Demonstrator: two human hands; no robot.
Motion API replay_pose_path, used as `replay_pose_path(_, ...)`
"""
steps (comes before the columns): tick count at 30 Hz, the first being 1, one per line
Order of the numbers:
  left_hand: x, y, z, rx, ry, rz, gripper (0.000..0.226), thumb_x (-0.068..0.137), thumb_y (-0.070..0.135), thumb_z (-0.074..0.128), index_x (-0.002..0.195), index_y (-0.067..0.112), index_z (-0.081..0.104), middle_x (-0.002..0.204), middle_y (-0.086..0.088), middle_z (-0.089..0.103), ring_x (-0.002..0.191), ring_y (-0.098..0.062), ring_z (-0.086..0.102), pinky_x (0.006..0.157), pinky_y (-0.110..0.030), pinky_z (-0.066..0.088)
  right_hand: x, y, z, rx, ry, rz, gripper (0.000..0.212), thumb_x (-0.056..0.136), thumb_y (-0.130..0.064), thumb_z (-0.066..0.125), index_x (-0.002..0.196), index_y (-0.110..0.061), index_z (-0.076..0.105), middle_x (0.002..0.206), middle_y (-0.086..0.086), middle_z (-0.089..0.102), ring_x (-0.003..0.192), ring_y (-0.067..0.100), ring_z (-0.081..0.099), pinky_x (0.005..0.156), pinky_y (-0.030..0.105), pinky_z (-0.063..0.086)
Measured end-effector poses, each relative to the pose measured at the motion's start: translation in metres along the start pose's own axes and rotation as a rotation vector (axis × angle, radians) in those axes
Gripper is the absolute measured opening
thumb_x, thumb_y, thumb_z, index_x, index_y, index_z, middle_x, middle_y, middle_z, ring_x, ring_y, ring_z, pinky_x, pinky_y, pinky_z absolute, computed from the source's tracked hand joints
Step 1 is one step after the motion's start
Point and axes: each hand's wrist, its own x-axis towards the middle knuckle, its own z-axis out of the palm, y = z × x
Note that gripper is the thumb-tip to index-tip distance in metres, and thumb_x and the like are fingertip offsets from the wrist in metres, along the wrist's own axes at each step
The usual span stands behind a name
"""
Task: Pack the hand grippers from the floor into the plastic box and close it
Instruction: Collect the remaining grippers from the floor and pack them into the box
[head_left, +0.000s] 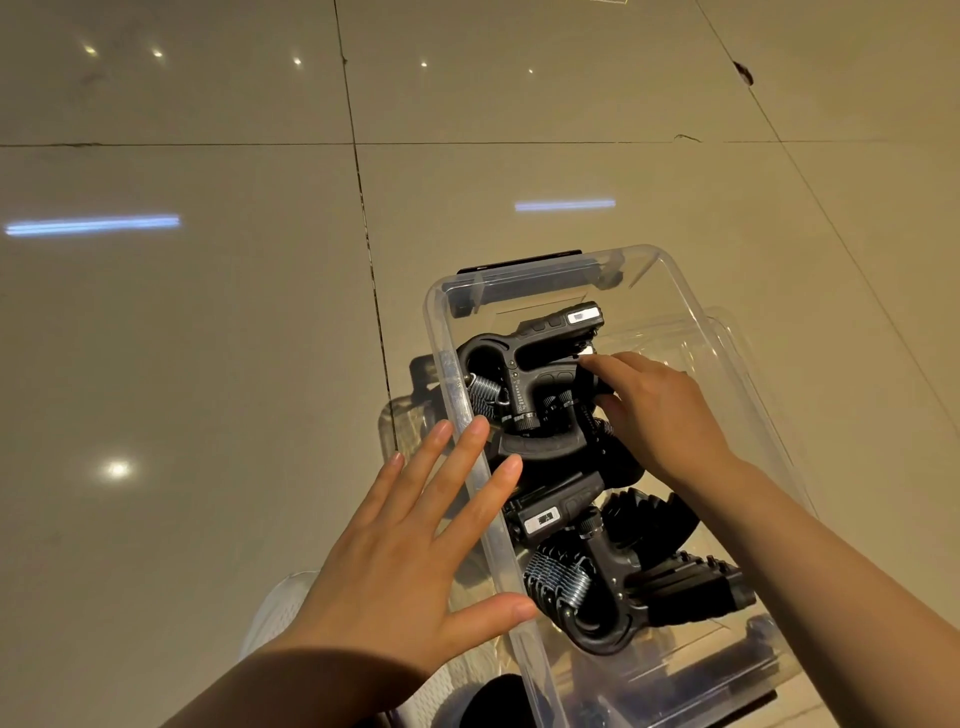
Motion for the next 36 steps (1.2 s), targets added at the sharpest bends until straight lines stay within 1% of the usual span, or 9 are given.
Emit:
replay_pose_path(4,0.000,0.000,0.000,-0.002,-0.005,-0.006,0.084,0.083,0.078,0.023,0.149,0.026,0.016,0.157,-0.005,0.009,0.142,-0.022,0.009,0.107,-0.039,0.010,-0.001,0.001,-0.004,0.003,0.020,-0.055,0.043,0.068,0.003,0.076,0.108,-0.008,0.066,0.087,0.011,0.070,0.069,0.034,0.065,0.051,0.035,0.049)
replay_pose_path(8,0.001,0.000,-0.001,0.003,-0.012,-0.003,0.083,0.083,0.078,0.023,0.148,0.026,0.017,0.157,-0.005,0.010,0.142,-0.023,0.010,0.108,-0.037,0.008,-0.006,-0.002,-0.006,0.021,0.048,-0.055,0.046,0.067,0.001,0.080,0.110,-0.006,0.066,0.096,0.013,0.071,0.076,0.034,0.068,0.057,0.035,0.053)
replay_pose_path(13,0.000,-0.001,-0.002,-0.014,-0.014,0.001,0.083,0.083,0.078,0.023,0.148,0.026,0.019,0.157,-0.005,0.011,0.142,-0.022,0.009,0.110,-0.034,0.005,-0.004,-0.004,-0.006,0.112,-0.034,0.024,0.050,0.081,0.000,0.064,0.128,-0.014,0.055,0.115,0.010,0.066,0.099,0.035,0.060,0.074,0.037,0.048)
replay_pose_path(15,0.000,-0.002,-0.001,-0.022,-0.011,0.002,0.083,0.083,0.078,0.023,0.148,0.027,0.020,0.157,-0.004,0.011,0.142,-0.022,0.010,0.109,-0.035,0.006,-0.003,-0.003,-0.005,0.127,-0.056,0.048,0.050,0.083,0.000,0.059,0.130,-0.017,0.052,0.116,0.007,0.065,0.101,0.033,0.058,0.075,0.036,0.045)
replay_pose_path(19,0.001,-0.003,0.000,-0.030,-0.004,0.009,0.083,0.083,0.078,0.023,0.148,0.027,0.018,0.157,-0.004,0.010,0.142,-0.022,0.010,0.109,-0.035,0.007,-0.001,-0.004,-0.005,0.100,-0.019,0.032,0.048,0.080,0.000,0.065,0.124,-0.016,0.058,0.104,0.009,0.070,0.091,0.035,0.061,0.069,0.034,0.043)
replay_pose_path(25,0.002,-0.004,0.003,-0.045,0.017,0.034,0.083,0.083,0.078,0.023,0.148,0.026,0.018,0.157,-0.005,0.011,0.142,-0.023,0.010,0.107,-0.040,0.013,0.000,-0.001,0.000,0.031,0.031,-0.010,0.053,0.064,0.002,0.079,0.114,-0.011,0.066,0.079,0.011,0.071,0.066,0.034,0.064,0.057,0.030,0.043)
replay_pose_path(32,0.003,-0.008,0.008,-0.044,0.037,0.067,0.084,0.082,0.078,0.023,0.148,0.026,0.021,0.156,-0.007,0.015,0.141,-0.027,0.016,0.104,-0.044,0.018,-0.001,-0.003,0.001,0.013,0.004,0.017,0.058,0.059,0.005,0.081,0.114,-0.008,0.066,0.080,0.013,0.070,0.066,0.035,0.064,0.057,0.034,0.049)
replay_pose_path(34,0.005,-0.009,0.010,-0.041,0.049,0.083,0.084,0.081,0.079,0.024,0.148,0.027,0.022,0.155,-0.007,0.016,0.141,-0.027,0.016,0.106,-0.044,0.016,0.000,-0.003,-0.001,0.023,-0.048,0.025,0.060,0.066,0.005,0.076,0.122,-0.010,0.061,0.088,0.014,0.069,0.075,0.037,0.063,0.063,0.037,0.049)
replay_pose_path(36,0.006,-0.011,0.011,-0.043,0.066,0.105,0.085,0.080,0.080,0.025,0.147,0.027,0.023,0.155,-0.007,0.016,0.141,-0.027,0.014,0.109,-0.045,0.012,-0.001,-0.003,-0.007,0.063,-0.125,0.086,0.065,0.077,-0.003,0.070,0.136,-0.017,0.048,0.110,0.010,0.065,0.097,0.033,0.059,0.079,0.038,0.046)
